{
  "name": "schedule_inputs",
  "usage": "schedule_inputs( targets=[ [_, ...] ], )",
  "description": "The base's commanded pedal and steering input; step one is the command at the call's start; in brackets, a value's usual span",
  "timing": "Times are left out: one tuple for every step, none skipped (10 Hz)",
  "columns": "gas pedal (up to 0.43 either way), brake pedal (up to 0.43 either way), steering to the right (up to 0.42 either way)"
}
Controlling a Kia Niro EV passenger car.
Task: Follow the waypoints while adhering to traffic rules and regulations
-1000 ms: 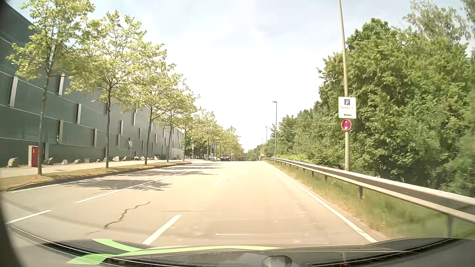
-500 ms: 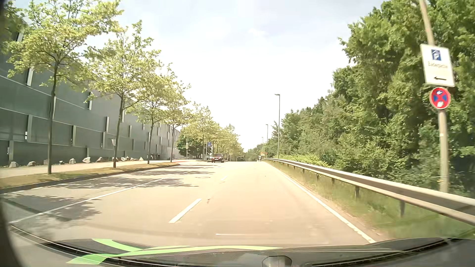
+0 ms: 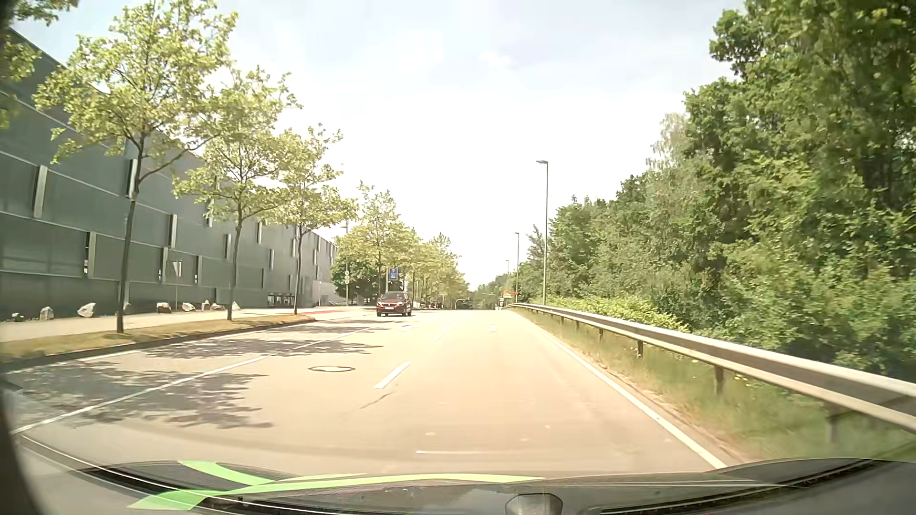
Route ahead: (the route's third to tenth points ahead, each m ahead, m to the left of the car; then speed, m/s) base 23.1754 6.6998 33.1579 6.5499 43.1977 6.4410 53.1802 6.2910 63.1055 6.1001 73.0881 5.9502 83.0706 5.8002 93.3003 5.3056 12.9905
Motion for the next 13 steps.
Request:
schedule_inputs(
  targets=[
    [0.197, 0.000, -0.002],
    [0.197, 0.000, -0.002],
    [0.197, 0.000, -0.003],
    [0.197, 0.000, -0.002],
    [0.197, 0.000, -0.002],
    [0.197, 0.000, -0.002],
    [0.197, 0.000, -0.003],
    [0.197, 0.000, -0.002],
    [0.197, 0.000, -0.002],
    [0.197, 0.000, -0.002],
    [0.197, 0.000, -0.002],
    [0.197, 0.000, -0.002],
    [0.197, 0.000, -0.002]
  ],
)
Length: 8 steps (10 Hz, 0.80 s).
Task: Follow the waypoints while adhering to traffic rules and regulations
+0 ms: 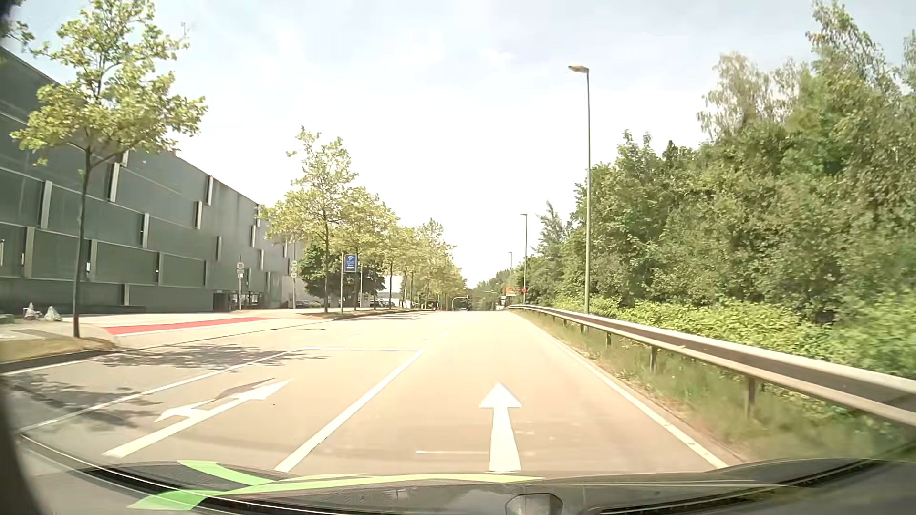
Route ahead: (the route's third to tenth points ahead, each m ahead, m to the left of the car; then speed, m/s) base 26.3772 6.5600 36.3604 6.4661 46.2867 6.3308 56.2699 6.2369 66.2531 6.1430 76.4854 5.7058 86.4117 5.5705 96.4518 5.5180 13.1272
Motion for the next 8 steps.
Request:
schedule_inputs(
  targets=[
    [0.197, 0.000, -0.002],
    [0.189, 0.000, -0.002],
    [0.189, 0.000, -0.002],
    [0.189, 0.000, -0.002],
    [0.189, 0.000, -0.002],
    [0.177, 0.000, -0.002],
    [0.177, 0.000, -0.002],
    [0.177, 0.000, -0.002]
  ],
)
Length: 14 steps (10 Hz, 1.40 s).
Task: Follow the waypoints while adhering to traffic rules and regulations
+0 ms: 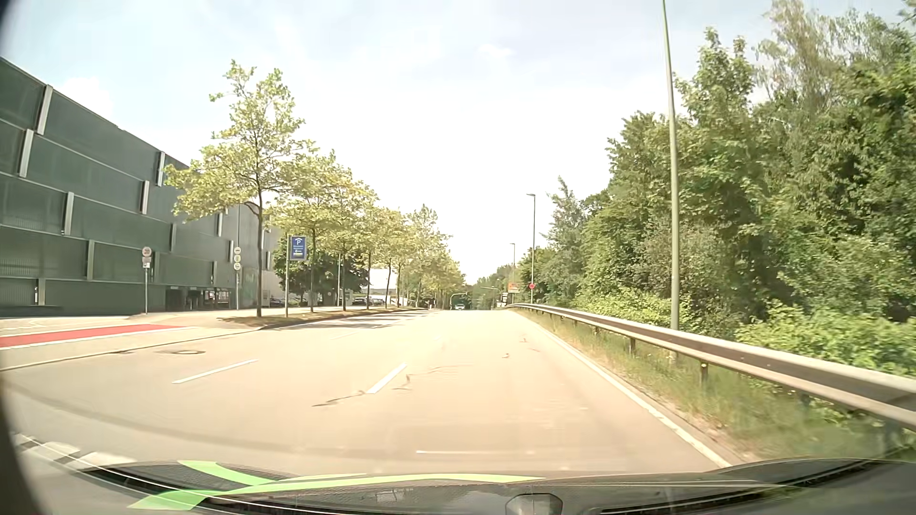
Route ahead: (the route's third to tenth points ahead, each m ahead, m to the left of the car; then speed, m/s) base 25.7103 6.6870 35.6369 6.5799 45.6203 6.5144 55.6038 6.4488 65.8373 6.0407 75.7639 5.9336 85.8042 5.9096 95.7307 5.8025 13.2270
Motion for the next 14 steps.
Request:
schedule_inputs(
  targets=[
    [0.177, 0.000, -0.002],
    [0.177, 0.000, -0.002],
    [0.177, 0.000, -0.002],
    [0.177, 0.000, -0.002],
    [0.177, 0.000, -0.002],
    [0.177, 0.000, -0.002],
    [0.169, 0.000, -0.002],
    [0.157, 0.000, -0.002],
    [0.157, 0.000, -0.002],
    [0.157, 0.000, -0.003],
    [0.157, 0.000, -0.002],
    [0.157, 0.000, -0.001],
    [0.157, 0.000, 0.000],
    [0.157, 0.000, 0.000]
  ],
)
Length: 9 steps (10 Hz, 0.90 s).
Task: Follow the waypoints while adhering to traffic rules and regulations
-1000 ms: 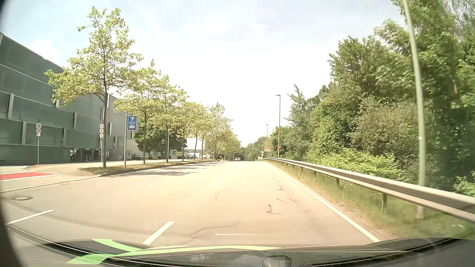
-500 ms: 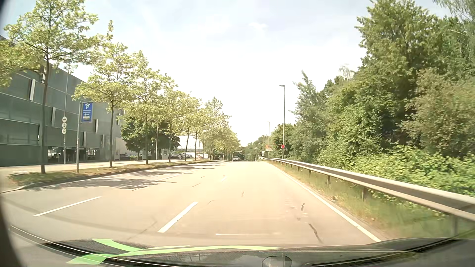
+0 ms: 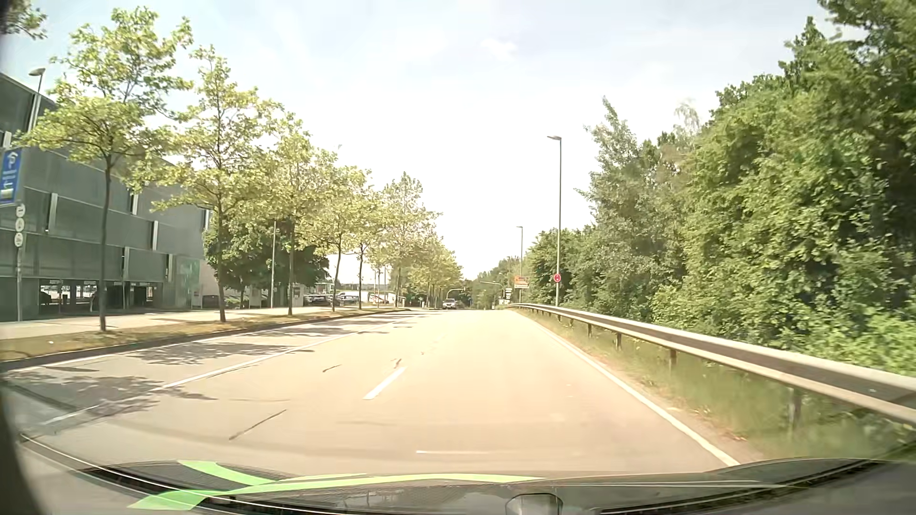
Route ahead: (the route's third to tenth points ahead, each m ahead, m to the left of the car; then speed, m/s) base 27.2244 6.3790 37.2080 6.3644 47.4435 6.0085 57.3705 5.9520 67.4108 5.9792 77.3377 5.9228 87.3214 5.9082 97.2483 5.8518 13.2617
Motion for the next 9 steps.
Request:
schedule_inputs(
  targets=[
    [0.157, 0.000, 0.000],
    [0.157, 0.000, 0.000],
    [0.150, 0.000, 0.000],
    [0.150, 0.000, 0.000],
    [0.150, 0.000, 0.000],
    [0.138, 0.000, 0.000],
    [0.138, 0.000, 0.000],
    [0.138, 0.000, 0.000],
    [0.138, 0.000, -0.001]
  ],
)
